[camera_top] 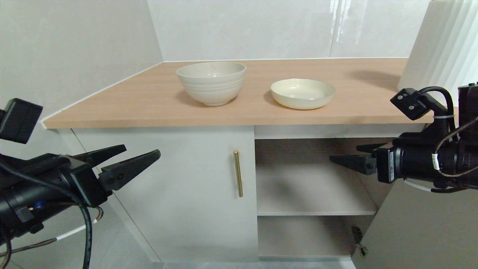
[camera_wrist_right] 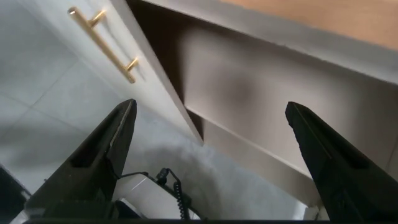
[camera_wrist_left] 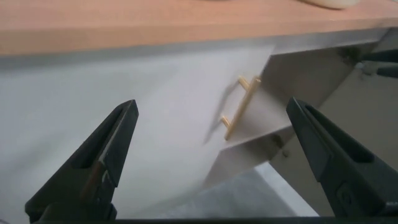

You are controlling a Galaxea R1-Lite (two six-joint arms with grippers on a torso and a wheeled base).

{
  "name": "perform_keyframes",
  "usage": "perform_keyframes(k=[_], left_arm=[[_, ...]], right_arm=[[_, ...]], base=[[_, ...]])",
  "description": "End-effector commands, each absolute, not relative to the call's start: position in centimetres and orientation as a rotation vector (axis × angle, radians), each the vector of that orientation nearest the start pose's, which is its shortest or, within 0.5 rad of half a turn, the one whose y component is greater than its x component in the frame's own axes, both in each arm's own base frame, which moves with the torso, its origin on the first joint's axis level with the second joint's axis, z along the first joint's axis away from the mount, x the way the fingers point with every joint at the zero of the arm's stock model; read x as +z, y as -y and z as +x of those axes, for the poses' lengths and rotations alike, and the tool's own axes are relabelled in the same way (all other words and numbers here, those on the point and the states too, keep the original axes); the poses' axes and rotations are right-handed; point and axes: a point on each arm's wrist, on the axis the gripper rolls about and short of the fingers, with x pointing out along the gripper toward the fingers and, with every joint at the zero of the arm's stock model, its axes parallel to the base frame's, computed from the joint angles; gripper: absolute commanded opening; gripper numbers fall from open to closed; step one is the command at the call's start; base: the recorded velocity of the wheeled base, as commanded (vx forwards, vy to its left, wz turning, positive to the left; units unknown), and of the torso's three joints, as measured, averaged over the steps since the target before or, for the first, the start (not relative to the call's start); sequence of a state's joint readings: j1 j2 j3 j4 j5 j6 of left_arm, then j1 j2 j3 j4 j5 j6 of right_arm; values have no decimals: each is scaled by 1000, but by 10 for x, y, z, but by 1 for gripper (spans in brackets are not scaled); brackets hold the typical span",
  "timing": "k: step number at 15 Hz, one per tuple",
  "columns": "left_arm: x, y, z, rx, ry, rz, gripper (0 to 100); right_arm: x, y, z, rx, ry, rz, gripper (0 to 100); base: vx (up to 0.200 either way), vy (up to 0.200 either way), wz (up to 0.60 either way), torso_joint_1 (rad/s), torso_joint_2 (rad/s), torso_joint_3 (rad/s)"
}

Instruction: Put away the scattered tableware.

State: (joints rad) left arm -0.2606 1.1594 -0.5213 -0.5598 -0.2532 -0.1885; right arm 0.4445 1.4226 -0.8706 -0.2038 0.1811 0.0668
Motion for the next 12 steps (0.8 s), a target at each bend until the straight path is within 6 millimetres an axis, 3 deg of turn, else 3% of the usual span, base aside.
perform_keyframes(k=[1,3,8,12], left_arm=[[232,44,142,-538,-86,-187,100],[235,44,138,-567,-85,-189,100],[235,44,139,-567,-88,-190,100],[236,45,141,-570,-89,-190,100]], right_arm=[[242,-107,203,642,-340,19,100],[244,-109,193,674,-327,11,100],[251,-113,164,797,-283,10,100],[254,-111,162,797,-267,13,100]], base=[[0,0,0,0,0,0],[0,0,0,9,-35,-16],[0,0,0,120,-312,-248],[0,0,0,128,-514,-263]])
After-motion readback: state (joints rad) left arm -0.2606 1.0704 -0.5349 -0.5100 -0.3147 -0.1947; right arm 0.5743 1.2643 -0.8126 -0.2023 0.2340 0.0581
